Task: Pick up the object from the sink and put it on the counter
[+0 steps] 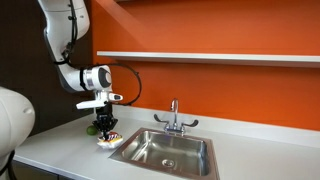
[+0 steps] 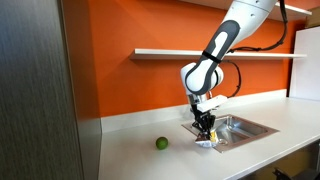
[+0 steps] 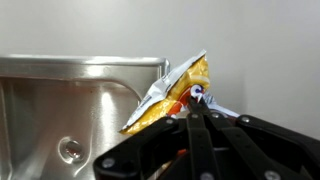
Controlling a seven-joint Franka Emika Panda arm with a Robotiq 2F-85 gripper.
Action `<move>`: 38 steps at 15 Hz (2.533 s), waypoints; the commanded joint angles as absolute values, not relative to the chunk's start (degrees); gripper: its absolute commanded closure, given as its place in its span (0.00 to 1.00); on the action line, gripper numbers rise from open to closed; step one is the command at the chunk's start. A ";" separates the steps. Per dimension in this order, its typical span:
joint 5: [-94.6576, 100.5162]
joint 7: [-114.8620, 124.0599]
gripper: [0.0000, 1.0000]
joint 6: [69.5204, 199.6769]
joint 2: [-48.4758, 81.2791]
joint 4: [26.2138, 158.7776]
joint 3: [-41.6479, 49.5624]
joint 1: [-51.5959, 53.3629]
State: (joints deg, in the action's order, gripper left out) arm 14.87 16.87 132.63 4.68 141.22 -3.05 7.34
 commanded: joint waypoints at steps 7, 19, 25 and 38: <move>13.21 6.14 1.00 132.49 6.73 141.34 -6.70 8.73; 13.45 3.69 0.29 131.72 7.39 140.49 -6.42 8.60; 13.18 4.24 0.00 131.96 5.90 139.47 -5.81 8.07; 9.01 11.14 0.00 133.58 0.70 138.93 -1.70 4.62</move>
State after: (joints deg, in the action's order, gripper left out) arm 9.94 8.07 133.11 3.14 138.20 -2.21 6.23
